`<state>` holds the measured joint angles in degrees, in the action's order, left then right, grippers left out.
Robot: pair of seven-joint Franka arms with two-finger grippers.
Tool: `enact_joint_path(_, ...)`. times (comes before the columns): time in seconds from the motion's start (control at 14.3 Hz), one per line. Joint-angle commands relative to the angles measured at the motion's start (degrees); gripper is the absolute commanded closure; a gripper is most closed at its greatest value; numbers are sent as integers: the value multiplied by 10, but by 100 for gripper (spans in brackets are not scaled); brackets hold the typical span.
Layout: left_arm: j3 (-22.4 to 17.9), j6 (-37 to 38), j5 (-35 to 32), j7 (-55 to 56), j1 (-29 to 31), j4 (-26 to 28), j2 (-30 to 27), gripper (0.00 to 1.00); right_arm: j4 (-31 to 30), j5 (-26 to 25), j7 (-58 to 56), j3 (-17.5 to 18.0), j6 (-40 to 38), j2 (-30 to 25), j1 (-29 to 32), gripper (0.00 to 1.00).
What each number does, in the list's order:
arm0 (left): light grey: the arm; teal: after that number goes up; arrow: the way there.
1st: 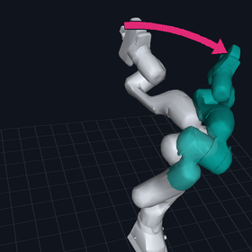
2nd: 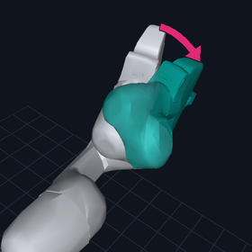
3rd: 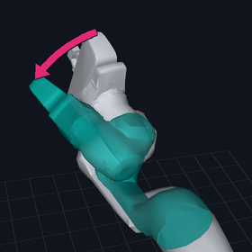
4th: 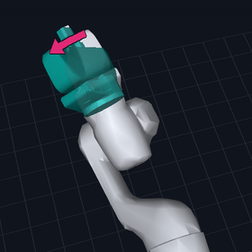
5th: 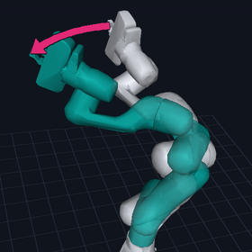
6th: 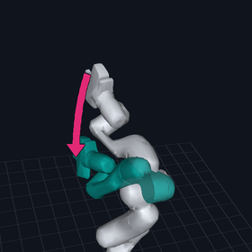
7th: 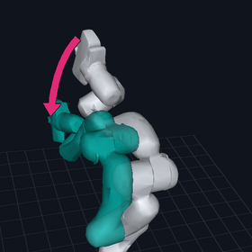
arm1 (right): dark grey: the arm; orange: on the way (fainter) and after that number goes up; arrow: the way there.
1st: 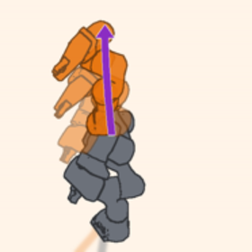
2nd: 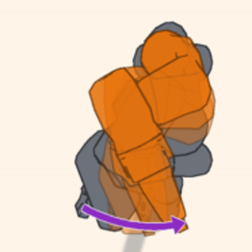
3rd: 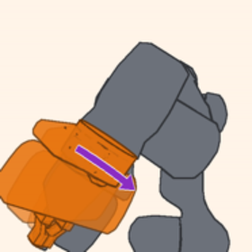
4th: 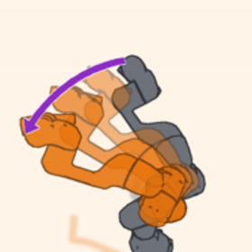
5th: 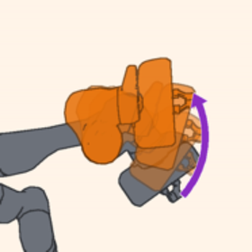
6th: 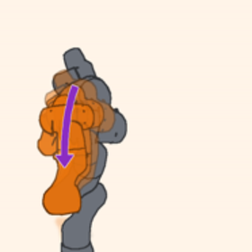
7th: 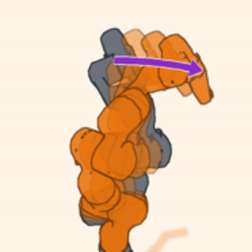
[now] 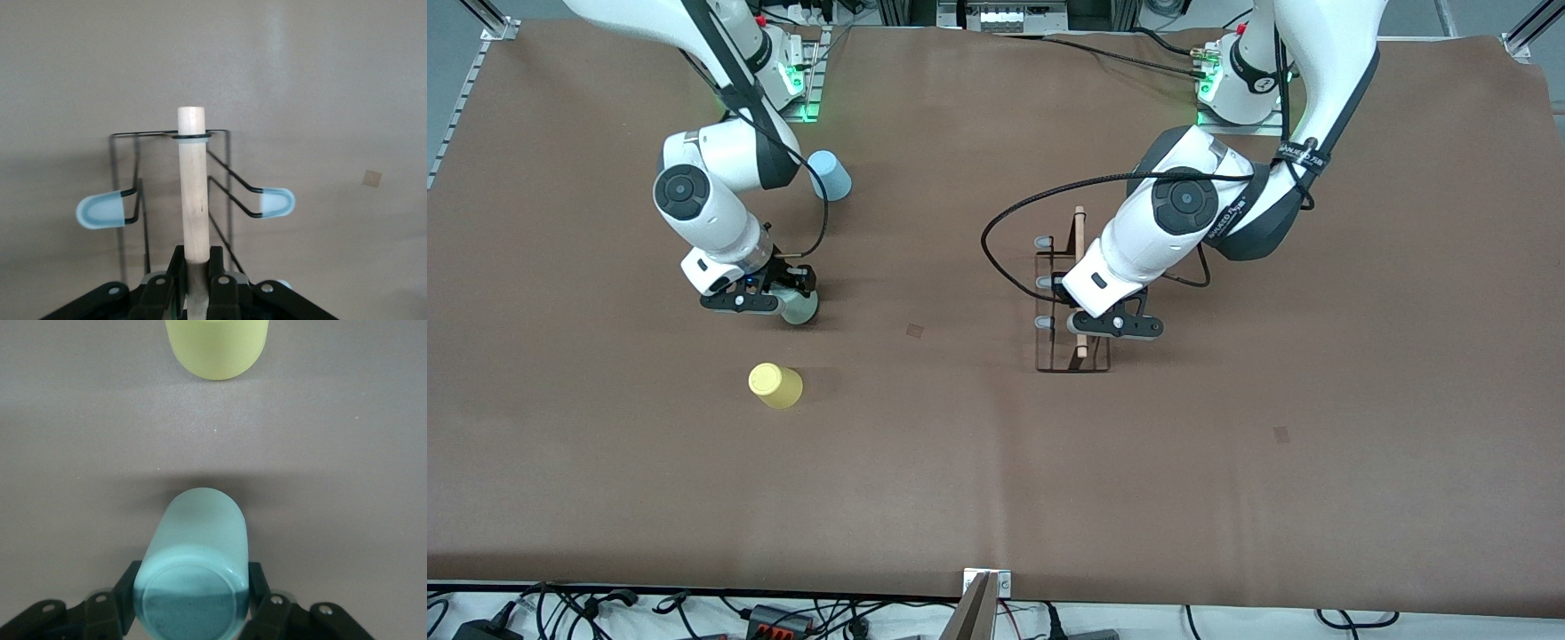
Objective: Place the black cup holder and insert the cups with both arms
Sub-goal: 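Carry the black rack by its handle with the left gripper to mid-table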
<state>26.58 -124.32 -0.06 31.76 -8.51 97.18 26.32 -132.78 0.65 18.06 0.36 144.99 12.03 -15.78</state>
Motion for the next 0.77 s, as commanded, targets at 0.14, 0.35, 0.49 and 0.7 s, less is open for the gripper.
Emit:
enact_joint_path(0.14,0,-31,-9,8,-31,-12,16,99,-1,0,-6,2,-104,-103,3,94)
enact_joint_path(0.35,1,-36,-8,9,-35,-15,22,99,12,-3,-4,3,-125,-115,2,94)
enact_joint_path(0.49,1,-42,-8,14,-37,-15,26,99,18,-3,-4,3,-125,-115,3,94)
enact_joint_path(0.7,1,-53,-8,27,-52,-16,35,99,18,-3,-3,2,-128,-121,3,94)
